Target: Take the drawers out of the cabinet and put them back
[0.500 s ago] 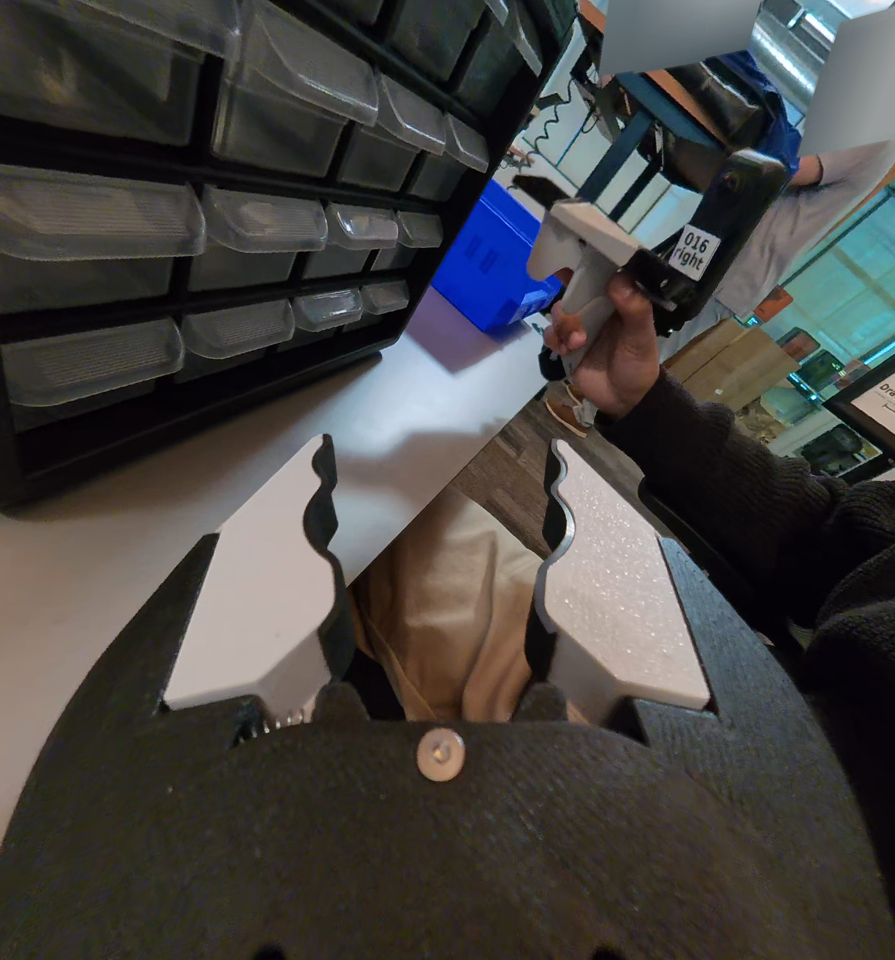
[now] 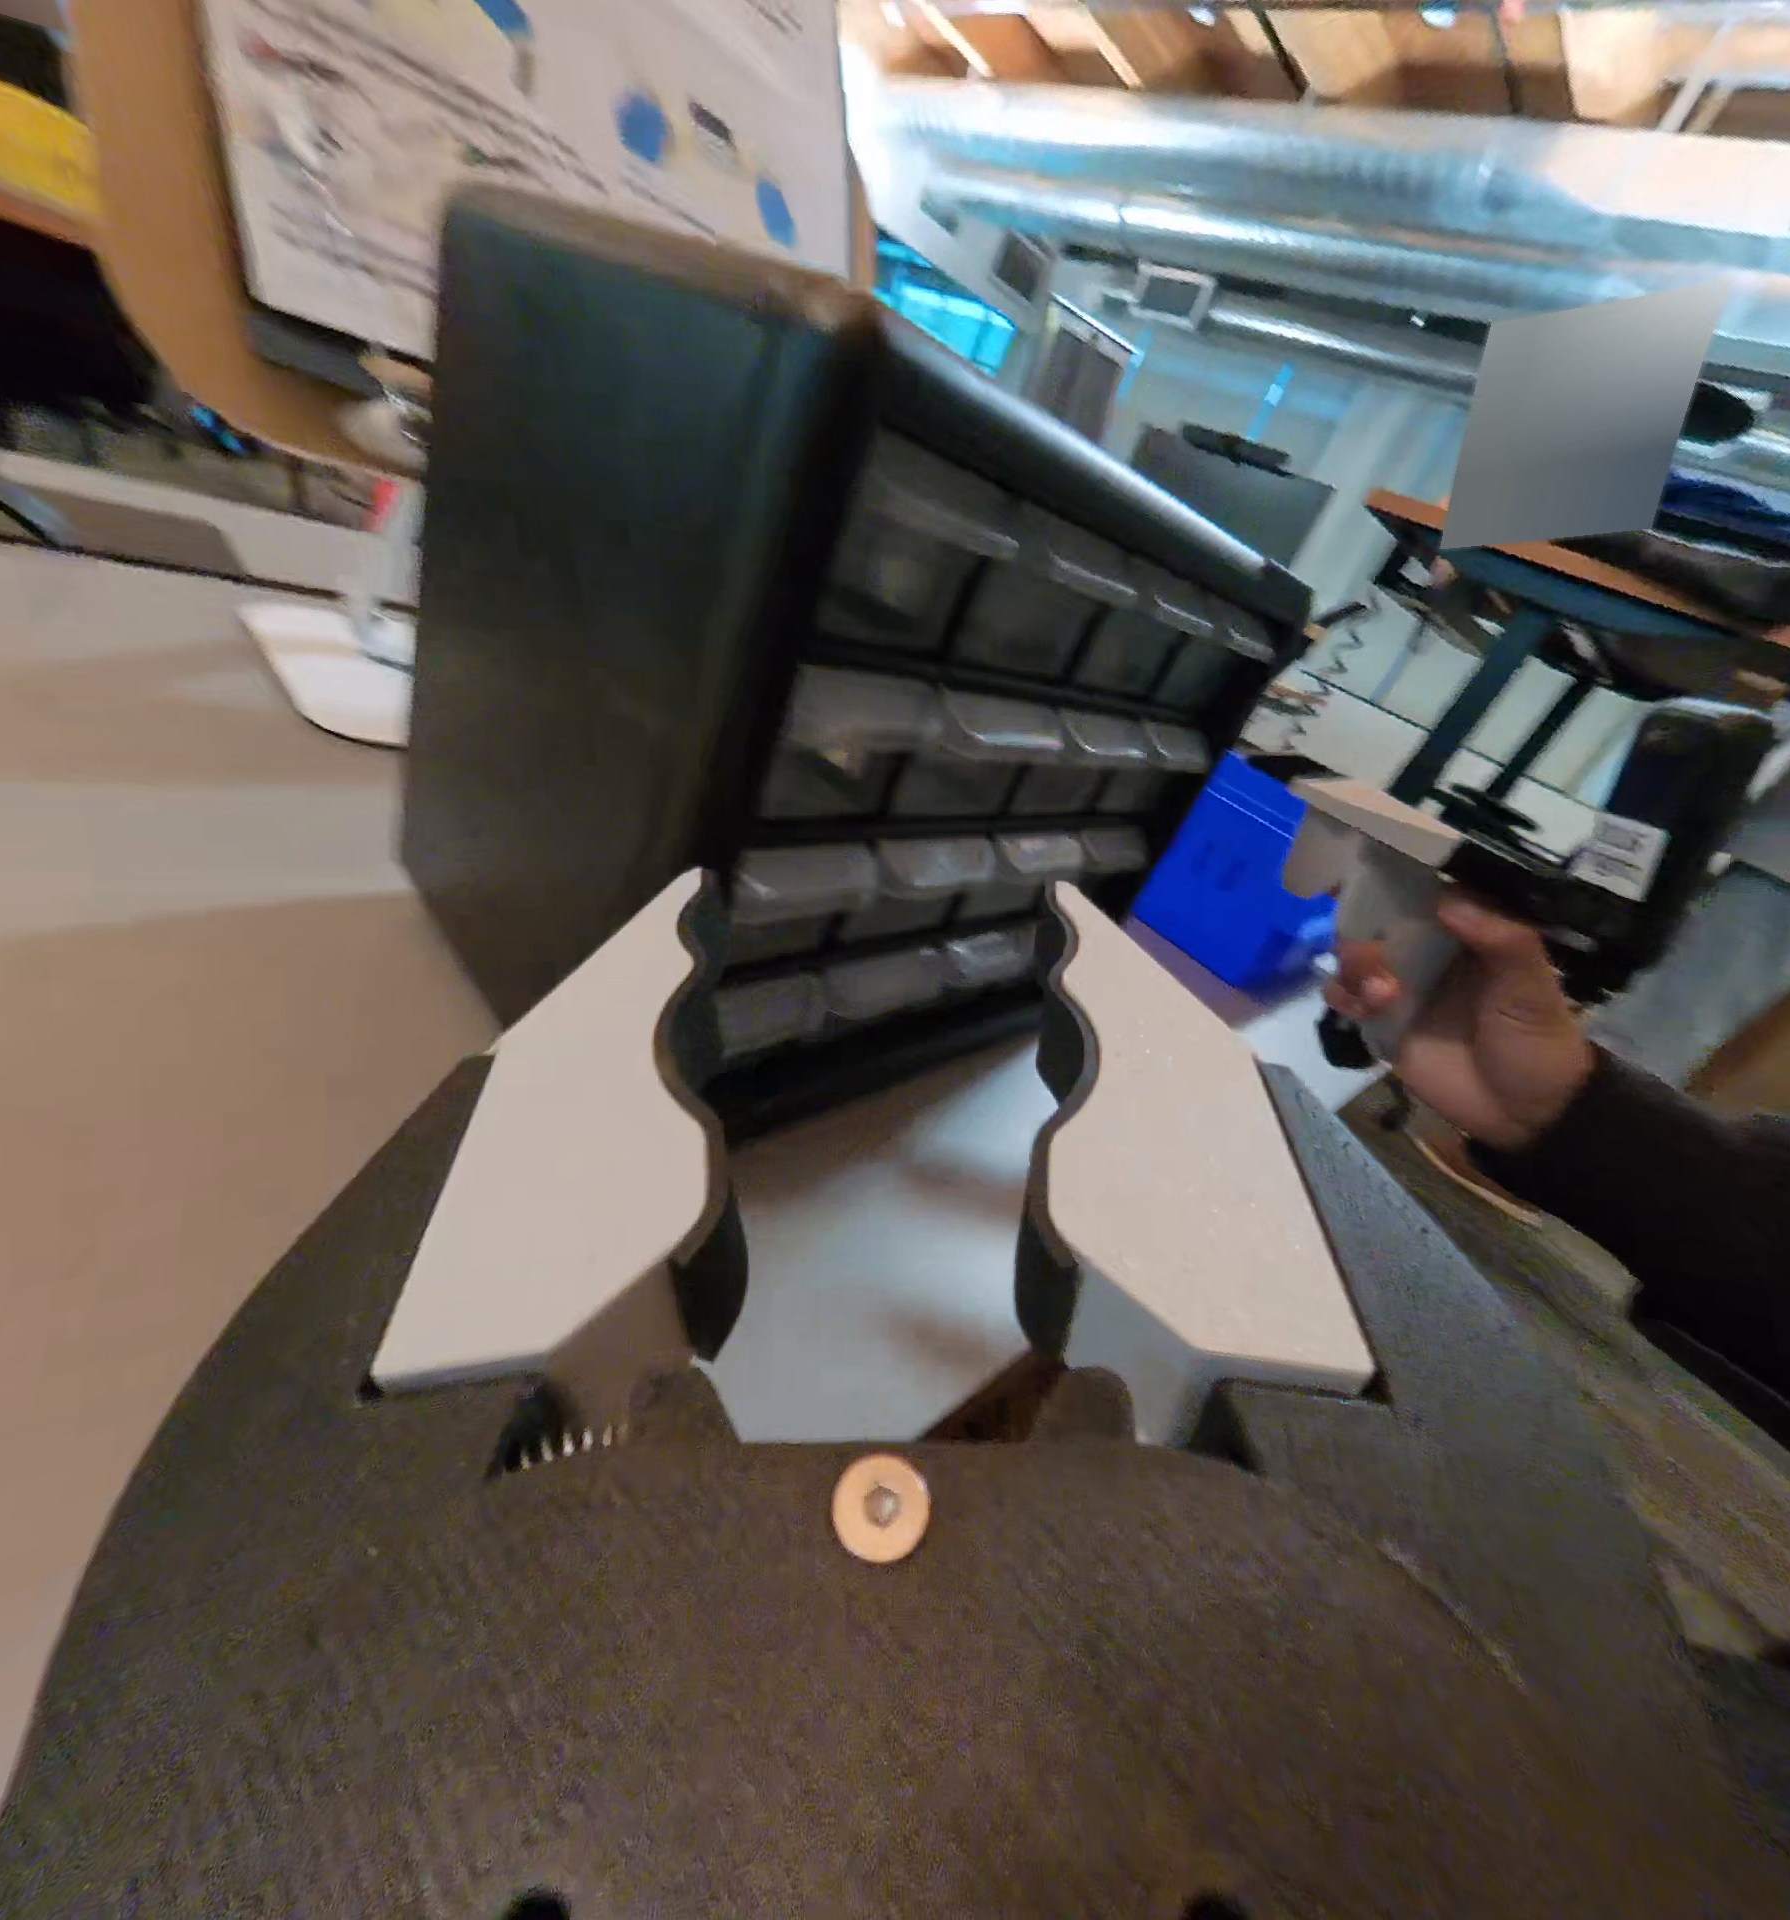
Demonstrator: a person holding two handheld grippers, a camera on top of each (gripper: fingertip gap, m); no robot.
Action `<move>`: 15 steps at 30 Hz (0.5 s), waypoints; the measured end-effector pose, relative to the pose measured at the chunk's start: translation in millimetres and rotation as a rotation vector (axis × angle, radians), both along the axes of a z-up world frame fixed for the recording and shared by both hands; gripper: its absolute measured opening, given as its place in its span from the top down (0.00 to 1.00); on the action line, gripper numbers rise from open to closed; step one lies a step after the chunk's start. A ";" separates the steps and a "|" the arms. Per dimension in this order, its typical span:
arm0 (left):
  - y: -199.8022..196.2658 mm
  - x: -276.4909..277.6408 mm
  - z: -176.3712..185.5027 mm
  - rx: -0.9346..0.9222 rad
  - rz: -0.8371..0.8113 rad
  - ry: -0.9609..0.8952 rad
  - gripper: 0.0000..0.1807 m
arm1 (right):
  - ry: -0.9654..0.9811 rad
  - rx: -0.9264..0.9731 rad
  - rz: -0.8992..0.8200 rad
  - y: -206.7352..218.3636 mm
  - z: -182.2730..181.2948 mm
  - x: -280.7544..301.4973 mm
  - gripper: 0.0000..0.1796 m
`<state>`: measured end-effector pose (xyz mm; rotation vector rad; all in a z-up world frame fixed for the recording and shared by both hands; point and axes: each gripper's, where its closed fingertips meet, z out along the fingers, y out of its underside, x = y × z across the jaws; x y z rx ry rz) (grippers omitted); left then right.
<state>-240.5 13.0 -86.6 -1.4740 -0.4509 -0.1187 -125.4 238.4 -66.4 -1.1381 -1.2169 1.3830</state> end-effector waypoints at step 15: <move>26.3 -39.5 -34.1 -0.185 -0.002 0.155 0.76 | -0.060 -0.027 -0.001 2.0 -9.6 -33.5 0.71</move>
